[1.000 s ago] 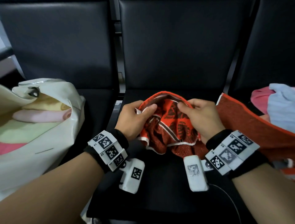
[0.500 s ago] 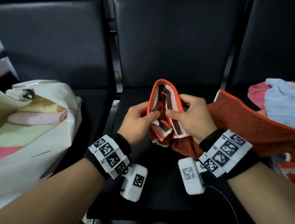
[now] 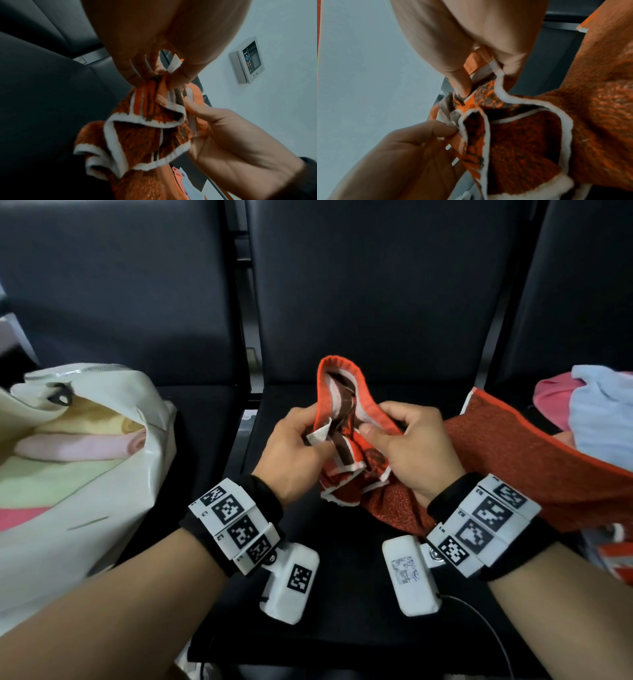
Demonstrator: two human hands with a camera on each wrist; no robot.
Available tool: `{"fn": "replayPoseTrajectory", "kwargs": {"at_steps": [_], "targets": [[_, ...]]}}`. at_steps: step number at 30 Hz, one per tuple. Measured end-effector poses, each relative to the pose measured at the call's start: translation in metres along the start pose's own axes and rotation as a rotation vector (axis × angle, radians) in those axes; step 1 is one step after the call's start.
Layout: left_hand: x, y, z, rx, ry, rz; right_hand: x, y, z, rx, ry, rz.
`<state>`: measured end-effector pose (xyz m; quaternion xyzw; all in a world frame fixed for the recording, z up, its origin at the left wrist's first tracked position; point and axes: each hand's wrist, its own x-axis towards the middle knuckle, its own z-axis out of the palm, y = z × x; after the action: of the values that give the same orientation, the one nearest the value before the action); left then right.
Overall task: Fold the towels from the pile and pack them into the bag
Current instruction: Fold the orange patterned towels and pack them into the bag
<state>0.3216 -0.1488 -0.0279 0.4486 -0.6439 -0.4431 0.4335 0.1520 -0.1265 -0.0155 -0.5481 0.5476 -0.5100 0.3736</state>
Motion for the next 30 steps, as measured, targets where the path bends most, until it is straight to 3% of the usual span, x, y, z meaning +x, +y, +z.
{"fn": "replayPoseTrajectory", "kwargs": {"at_steps": [14,30], "targets": [[-0.003,-0.002,-0.003,-0.080,-0.051,-0.024,-0.003,0.000,0.002,0.019,-0.105,-0.040],[-0.004,-0.001,0.003,-0.113,0.046,-0.074,0.003,0.012,0.002,0.038,0.036,0.047]]}}
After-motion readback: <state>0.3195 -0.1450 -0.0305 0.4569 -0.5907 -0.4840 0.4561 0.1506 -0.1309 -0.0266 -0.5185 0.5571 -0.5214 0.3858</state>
